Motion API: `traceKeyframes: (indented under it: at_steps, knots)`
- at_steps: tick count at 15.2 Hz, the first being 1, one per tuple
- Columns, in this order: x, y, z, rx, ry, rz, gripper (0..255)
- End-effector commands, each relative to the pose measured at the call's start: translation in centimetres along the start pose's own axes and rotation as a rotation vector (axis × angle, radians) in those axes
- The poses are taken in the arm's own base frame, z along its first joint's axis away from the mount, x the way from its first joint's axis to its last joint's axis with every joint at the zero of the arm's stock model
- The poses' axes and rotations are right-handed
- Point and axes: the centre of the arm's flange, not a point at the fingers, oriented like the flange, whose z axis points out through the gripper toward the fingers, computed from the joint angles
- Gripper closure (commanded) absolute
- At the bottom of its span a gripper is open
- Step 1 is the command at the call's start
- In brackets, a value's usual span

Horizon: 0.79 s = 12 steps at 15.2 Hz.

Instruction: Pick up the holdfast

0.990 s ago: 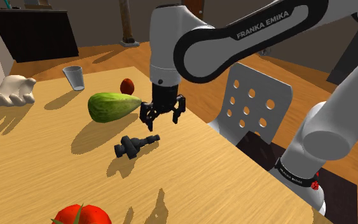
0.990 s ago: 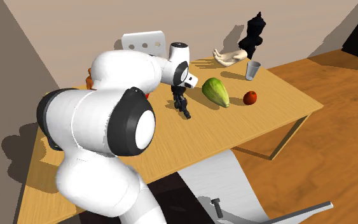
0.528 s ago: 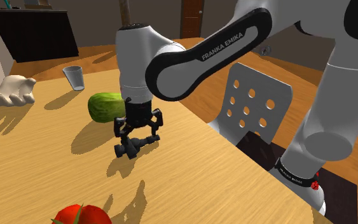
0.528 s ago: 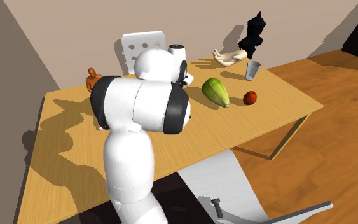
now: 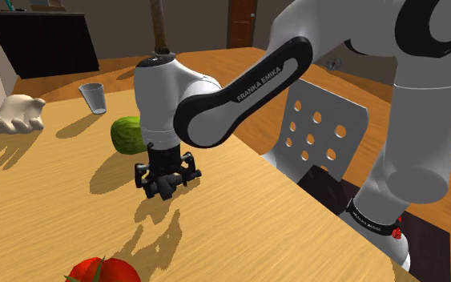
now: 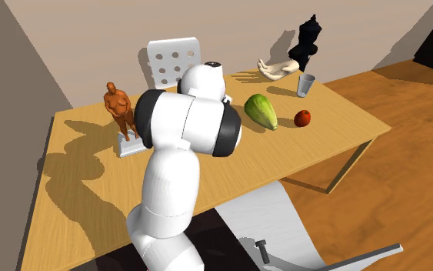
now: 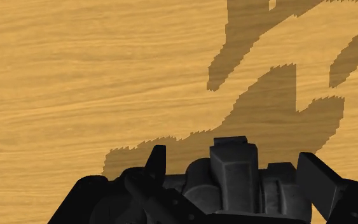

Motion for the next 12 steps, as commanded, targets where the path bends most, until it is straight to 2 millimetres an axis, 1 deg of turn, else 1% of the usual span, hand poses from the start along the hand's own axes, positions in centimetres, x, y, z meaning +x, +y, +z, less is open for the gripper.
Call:
traceKeyframes:
  at_steps: [1, 3, 4, 12]
  knots:
    - [-0.03, -0.08, 1.06, 0.0, 0.0, 0.0, 0]
    - [-0.03, -0.07, 1.36, 0.0, 0.0, 0.0, 0]
    - [-0.11, -0.07, 1.4, 0.0, 0.0, 0.0, 255]
    - [-0.09, -0.04, 1.39, 0.0, 0.0, 0.0, 255]
